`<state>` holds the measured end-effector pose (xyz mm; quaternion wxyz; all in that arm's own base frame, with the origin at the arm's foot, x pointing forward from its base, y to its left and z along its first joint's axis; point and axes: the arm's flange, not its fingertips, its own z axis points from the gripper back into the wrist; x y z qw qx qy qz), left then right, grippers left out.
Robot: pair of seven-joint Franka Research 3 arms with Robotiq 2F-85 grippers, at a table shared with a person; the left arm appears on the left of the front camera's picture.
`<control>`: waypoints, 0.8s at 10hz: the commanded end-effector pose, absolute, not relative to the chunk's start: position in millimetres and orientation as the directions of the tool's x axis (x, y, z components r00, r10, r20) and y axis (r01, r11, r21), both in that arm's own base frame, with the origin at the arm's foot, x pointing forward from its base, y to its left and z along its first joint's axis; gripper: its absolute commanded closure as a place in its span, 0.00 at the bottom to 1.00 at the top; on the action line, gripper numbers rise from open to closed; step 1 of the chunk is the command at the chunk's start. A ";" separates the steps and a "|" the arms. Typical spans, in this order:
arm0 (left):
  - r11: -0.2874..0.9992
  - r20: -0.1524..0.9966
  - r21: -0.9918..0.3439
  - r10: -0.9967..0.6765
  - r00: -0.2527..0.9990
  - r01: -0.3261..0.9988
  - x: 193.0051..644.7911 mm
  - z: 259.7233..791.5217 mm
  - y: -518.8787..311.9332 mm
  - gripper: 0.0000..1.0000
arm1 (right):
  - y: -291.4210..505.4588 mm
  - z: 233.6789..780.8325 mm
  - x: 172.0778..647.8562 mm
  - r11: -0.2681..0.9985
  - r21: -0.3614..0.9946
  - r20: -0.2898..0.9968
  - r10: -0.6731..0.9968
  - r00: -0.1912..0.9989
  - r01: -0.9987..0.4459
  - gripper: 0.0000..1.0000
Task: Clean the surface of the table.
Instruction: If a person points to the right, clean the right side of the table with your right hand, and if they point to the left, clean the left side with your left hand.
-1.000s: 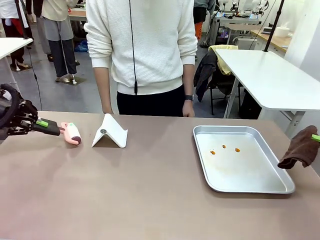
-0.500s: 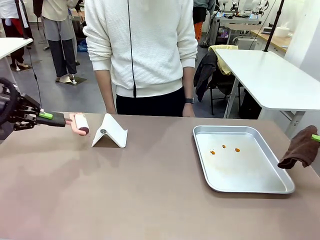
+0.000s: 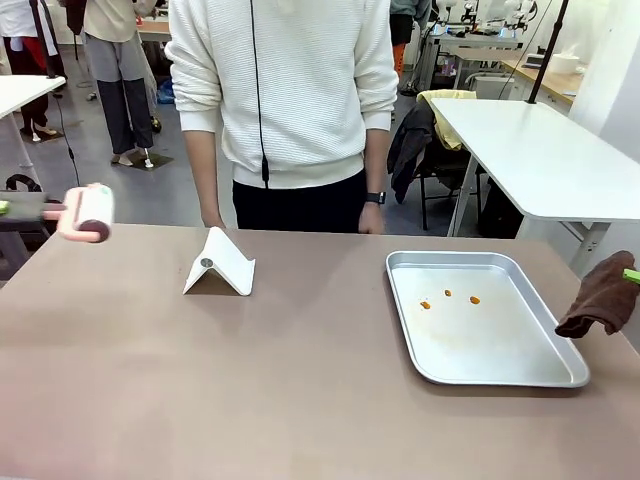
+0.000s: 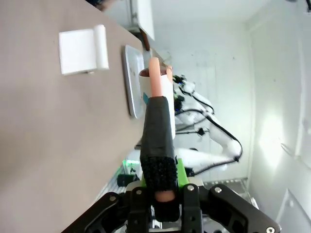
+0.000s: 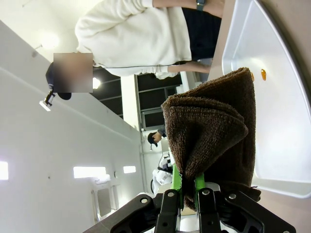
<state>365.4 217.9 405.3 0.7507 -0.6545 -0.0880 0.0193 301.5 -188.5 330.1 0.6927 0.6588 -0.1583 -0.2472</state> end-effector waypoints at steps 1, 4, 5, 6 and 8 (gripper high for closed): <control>0.083 0.161 -0.984 0.064 0.985 0.155 332.1 399.3 247.6 0.78 | -188.4 336.5 299.2 0.019 0.992 -0.097 -0.542 0.835 0.128 1.00; -0.011 0.187 -0.982 0.001 0.982 0.187 281.8 382.3 300.1 0.78 | -188.4 336.5 299.2 0.019 0.992 -0.097 -0.542 0.835 0.128 1.00; -0.028 0.199 -0.979 0.033 0.980 0.200 272.7 375.9 313.3 0.78 | -188.4 336.5 299.2 0.019 0.992 -0.097 -0.542 0.835 0.128 1.00; -0.033 0.188 -0.981 0.036 0.982 0.189 267.8 369.1 324.3 0.78 | -188.4 336.5 299.2 0.019 0.992 -0.097 -0.542 0.835 0.128 1.00; 0.009 0.172 -0.985 0.056 0.984 0.172 280.3 345.7 261.3 0.78 | -188.4 336.5 299.2 0.019 0.992 -0.097 -0.542 0.835 0.128 1.00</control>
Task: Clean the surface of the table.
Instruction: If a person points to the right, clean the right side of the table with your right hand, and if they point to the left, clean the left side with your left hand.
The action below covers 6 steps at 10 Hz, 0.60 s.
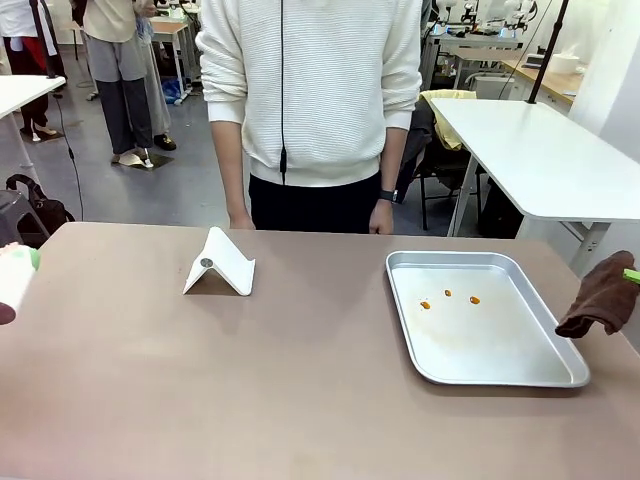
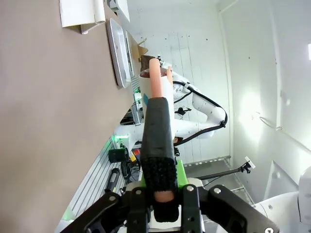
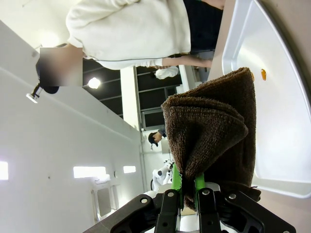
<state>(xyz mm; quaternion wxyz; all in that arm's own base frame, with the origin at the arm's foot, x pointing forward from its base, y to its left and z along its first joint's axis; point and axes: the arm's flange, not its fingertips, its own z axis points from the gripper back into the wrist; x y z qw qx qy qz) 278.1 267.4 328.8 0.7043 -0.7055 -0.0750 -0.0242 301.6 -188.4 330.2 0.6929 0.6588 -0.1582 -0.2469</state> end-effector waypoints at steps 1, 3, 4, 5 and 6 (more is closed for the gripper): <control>0.009 0.172 -0.985 0.056 0.984 0.172 280.3 345.7 261.3 0.78 | -188.4 336.5 299.2 0.019 0.992 -0.097 -0.542 0.835 0.128 1.00; 0.009 0.172 -0.985 0.056 0.984 0.172 280.3 345.7 261.3 0.78 | -188.4 336.5 299.2 0.019 0.992 -0.097 -0.542 0.835 0.128 1.00; 0.009 0.172 -0.985 0.056 0.984 0.172 280.3 345.7 261.3 0.78 | -188.4 336.5 299.2 0.019 0.992 -0.097 -0.542 0.835 0.128 1.00; 0.009 0.172 -0.985 0.056 0.984 0.172 280.3 345.7 261.3 0.78 | -188.4 336.5 299.2 0.019 0.992 -0.097 -0.542 0.835 0.128 1.00; 0.009 0.172 -0.985 0.056 0.984 0.172 280.3 345.7 261.3 0.78 | -188.4 336.5 299.2 0.019 0.992 -0.097 -0.542 0.835 0.128 1.00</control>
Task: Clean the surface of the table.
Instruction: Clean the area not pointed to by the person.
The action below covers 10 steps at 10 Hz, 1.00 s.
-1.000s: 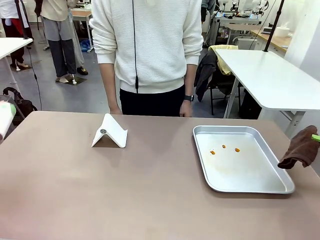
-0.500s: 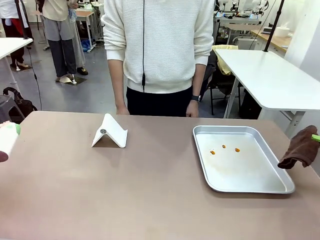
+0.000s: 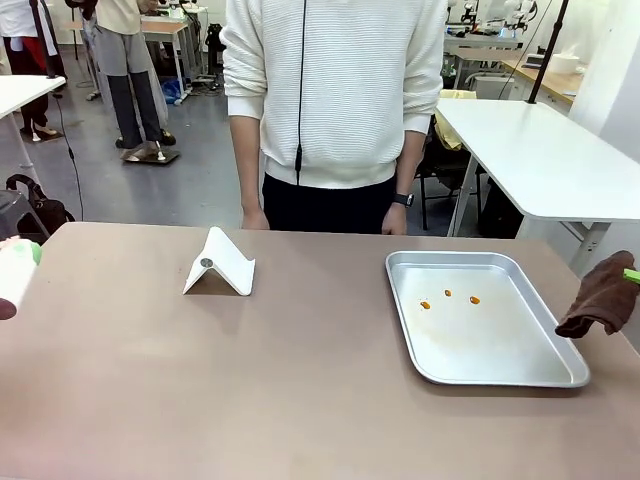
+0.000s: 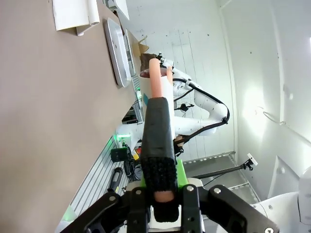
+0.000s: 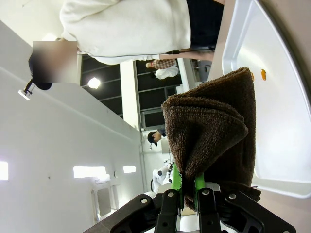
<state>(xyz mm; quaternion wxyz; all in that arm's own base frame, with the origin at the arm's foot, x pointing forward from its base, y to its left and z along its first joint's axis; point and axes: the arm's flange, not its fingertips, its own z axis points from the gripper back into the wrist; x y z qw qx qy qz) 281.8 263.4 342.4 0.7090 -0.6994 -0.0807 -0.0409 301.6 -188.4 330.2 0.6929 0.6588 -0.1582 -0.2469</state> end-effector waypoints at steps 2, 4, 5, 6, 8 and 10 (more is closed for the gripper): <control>0.009 0.172 -0.985 0.056 0.984 0.172 280.3 345.7 261.3 0.78 | -188.4 336.5 299.2 0.019 0.992 -0.097 -0.542 0.835 0.128 1.00; 0.009 0.172 -0.985 0.056 0.984 0.172 280.3 345.7 261.3 0.78 | -188.4 336.5 299.2 0.019 0.992 -0.097 -0.542 0.835 0.128 1.00; 0.009 0.172 -0.985 0.056 0.984 0.172 280.3 345.7 261.3 0.78 | -188.4 336.5 299.2 0.019 0.992 -0.097 -0.542 0.835 0.128 1.00; 0.009 0.172 -0.985 0.056 0.984 0.172 280.3 345.7 261.3 0.78 | -188.4 336.5 299.2 0.019 0.992 -0.097 -0.542 0.835 0.128 1.00; 0.009 0.172 -0.985 0.056 0.984 0.172 280.3 345.7 261.3 0.78 | -188.4 336.5 299.2 0.019 0.992 -0.097 -0.542 0.835 0.128 1.00; 0.009 0.172 -0.985 0.056 0.984 0.172 280.3 345.7 261.3 0.78 | -188.4 330.2 301.6 0.010 0.991 -0.106 -0.551 0.828 0.134 0.89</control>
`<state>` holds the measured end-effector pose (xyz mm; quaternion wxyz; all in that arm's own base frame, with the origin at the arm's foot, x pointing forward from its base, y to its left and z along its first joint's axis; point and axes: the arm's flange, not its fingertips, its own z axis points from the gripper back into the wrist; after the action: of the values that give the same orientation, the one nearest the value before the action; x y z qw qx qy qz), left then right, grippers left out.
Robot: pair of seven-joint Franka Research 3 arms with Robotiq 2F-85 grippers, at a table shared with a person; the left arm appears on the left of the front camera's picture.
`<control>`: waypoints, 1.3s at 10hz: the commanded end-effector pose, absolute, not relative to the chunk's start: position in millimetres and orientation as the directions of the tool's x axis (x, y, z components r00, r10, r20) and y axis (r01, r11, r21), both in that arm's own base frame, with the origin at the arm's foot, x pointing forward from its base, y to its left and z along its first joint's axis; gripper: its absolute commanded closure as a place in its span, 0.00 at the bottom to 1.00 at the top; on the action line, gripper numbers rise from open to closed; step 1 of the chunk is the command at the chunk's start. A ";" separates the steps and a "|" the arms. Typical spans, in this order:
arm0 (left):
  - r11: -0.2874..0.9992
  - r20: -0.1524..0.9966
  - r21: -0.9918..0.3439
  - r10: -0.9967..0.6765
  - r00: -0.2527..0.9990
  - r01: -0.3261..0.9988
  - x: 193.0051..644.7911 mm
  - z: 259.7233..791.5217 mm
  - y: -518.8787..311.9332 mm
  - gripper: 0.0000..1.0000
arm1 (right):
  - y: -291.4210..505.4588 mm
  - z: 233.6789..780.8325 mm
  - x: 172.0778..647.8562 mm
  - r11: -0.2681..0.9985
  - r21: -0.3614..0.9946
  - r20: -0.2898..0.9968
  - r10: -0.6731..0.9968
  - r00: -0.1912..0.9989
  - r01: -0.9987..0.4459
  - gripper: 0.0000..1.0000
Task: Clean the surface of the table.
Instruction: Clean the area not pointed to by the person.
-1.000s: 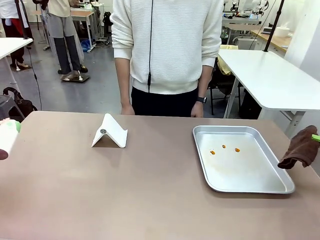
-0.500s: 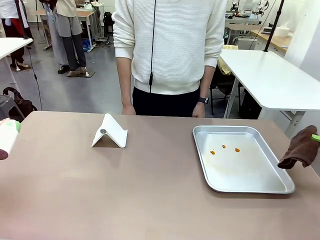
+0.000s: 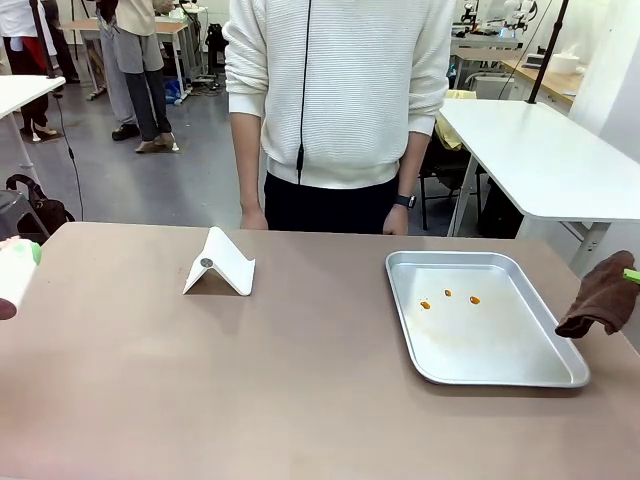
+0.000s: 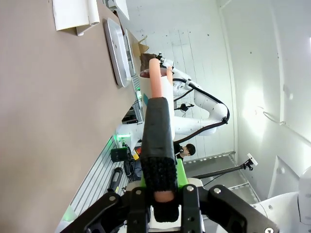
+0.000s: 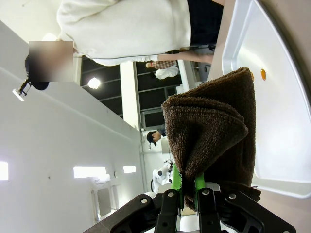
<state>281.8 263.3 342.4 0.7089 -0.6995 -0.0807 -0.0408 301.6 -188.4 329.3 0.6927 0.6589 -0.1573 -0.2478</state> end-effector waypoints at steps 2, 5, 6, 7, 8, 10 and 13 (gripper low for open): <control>0.009 0.172 -0.985 0.056 0.984 0.172 280.3 345.7 261.3 0.78 | -157.2 358.7 346.3 0.216 0.973 0.030 -0.454 0.890 0.077 0.89; 0.009 0.172 -0.985 0.056 0.984 0.172 280.3 345.7 261.3 0.78 | -115.5 389.8 431.4 0.456 0.887 0.062 -0.287 0.956 0.079 0.89; 0.009 0.172 -0.985 0.056 0.984 0.172 280.3 345.7 261.3 0.78 | -109.0 394.6 456.6 0.535 0.840 0.064 -0.267 0.962 0.092 0.89; 0.009 0.172 -0.985 0.056 0.984 0.172 280.3 345.7 261.3 0.78 | -102.0 396.6 476.4 0.621 0.778 0.026 -0.181 0.983 0.093 0.89; 0.009 0.172 -0.985 0.056 0.984 0.172 280.3 345.7 261.3 0.78 | -96.8 397.8 490.7 0.713 0.692 0.008 -0.167 0.986 0.115 0.89; 0.009 0.172 -0.985 0.056 0.984 0.172 280.3 345.7 261.3 0.78 | -89.1 393.8 512.7 0.839 0.524 -0.032 -0.152 0.988 0.147 0.89; 0.009 0.172 -0.985 0.056 0.984 0.172 280.3 345.7 261.3 0.78 | -70.0 367.2 527.9 0.895 0.426 -0.074 -0.110 0.991 0.131 1.00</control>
<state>282.2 262.7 342.0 0.7086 -0.6998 -0.0798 -0.0411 520.3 -78.3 366.8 0.9709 0.2293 0.0127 -0.0672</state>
